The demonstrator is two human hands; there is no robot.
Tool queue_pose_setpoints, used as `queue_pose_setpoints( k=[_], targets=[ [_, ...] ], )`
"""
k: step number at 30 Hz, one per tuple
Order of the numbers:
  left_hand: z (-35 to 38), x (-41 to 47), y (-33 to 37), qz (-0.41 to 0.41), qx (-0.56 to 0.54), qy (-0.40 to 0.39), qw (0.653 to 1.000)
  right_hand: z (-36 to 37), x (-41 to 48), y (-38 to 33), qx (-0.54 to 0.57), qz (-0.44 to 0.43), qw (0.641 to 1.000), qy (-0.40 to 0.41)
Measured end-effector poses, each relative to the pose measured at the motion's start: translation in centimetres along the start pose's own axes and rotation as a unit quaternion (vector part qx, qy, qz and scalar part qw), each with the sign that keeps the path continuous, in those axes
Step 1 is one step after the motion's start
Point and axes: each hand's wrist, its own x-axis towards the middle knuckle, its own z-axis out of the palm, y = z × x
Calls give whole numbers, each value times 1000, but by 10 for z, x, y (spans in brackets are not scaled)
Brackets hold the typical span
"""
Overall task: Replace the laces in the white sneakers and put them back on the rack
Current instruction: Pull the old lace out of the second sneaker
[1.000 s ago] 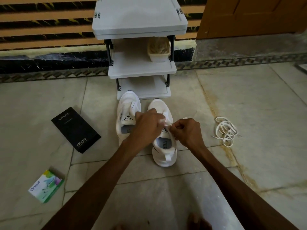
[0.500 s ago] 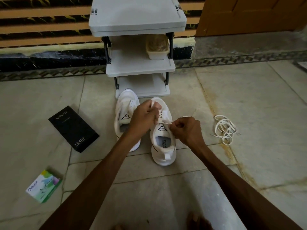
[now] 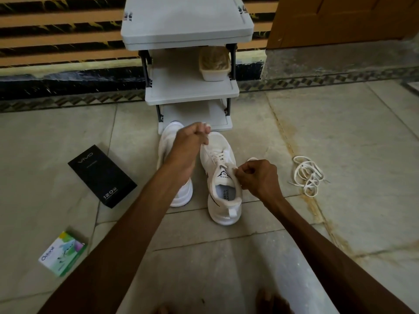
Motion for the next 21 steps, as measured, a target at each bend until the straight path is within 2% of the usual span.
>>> queue_pose_setpoints(
  k=[2, 5, 6, 8, 10, 13, 16, 17, 19, 21],
  targets=[
    [-10, 5, -4, -2, 17, -5, 1000, 2, 0, 1, 4, 1, 1000, -3],
    [-13, 4, -23, -37, 144, -47, 988, 4, 0, -3, -7, -17, 1000, 1],
    [-14, 5, -32, -29, 211, -43, 976, 4, -1, -4, -16, -29, 999, -2],
    [-15, 4, -44, 15, 373, -39, 927, 3, -2, -5, -43, -55, 997, -13],
    [-14, -1, -51, 56, 439, -3, 897, -1, -4, -6, -76, -83, 993, -25],
    [-17, -9, -59, 135, 399, 59, 905, -7, -9, -7, -109, -101, 988, -48],
    [-20, -17, -52, 195, 501, 133, 833, -11, -15, -7, -125, -102, 985, -55],
    [-20, -21, -46, 199, 509, 156, 823, -12, -16, -7, -129, -98, 985, -55],
    [-20, -25, -41, 202, 480, 153, 840, -13, -19, -8, -135, -86, 986, -51],
    [-18, -28, -41, 148, 443, 75, 881, -10, -21, -12, -145, -78, 985, -39]
  ],
)
